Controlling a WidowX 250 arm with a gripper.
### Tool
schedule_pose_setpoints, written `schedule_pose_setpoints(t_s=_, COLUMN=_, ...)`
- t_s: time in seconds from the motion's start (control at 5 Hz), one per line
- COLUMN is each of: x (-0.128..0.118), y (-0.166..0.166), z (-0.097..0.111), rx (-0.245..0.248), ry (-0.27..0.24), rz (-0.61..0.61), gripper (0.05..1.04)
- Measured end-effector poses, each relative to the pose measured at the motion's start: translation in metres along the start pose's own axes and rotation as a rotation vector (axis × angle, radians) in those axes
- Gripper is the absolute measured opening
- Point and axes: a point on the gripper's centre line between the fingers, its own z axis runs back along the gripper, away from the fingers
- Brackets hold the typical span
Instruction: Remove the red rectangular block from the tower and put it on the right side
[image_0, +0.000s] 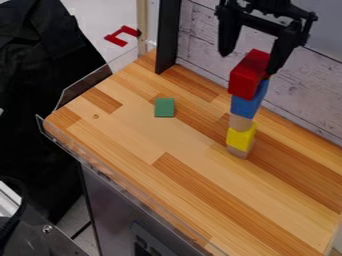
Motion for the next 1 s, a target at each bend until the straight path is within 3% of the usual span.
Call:
schedule_pose_setpoints(t_s=0.4, x=0.0, y=0.001, z=-0.015, rx=0.005, ry=0.046, rz=0.01, gripper=0.971)
schedule_pose_setpoints(t_s=0.6, x=-0.001, y=-0.001, z=-0.02, rx=-0.005, ry=0.054, rz=0.025, gripper=0.693)
schedule_pose_setpoints(t_s=0.8, x=-0.001, y=-0.001, z=-0.022, rx=-0.01, ry=0.056, rz=0.035, gripper=0.578)
schedule_pose_setpoints(t_s=1.0, x=-0.001, y=-0.002, z=-0.022, rx=-0.031, ry=0.058, rz=0.048, gripper=0.578)
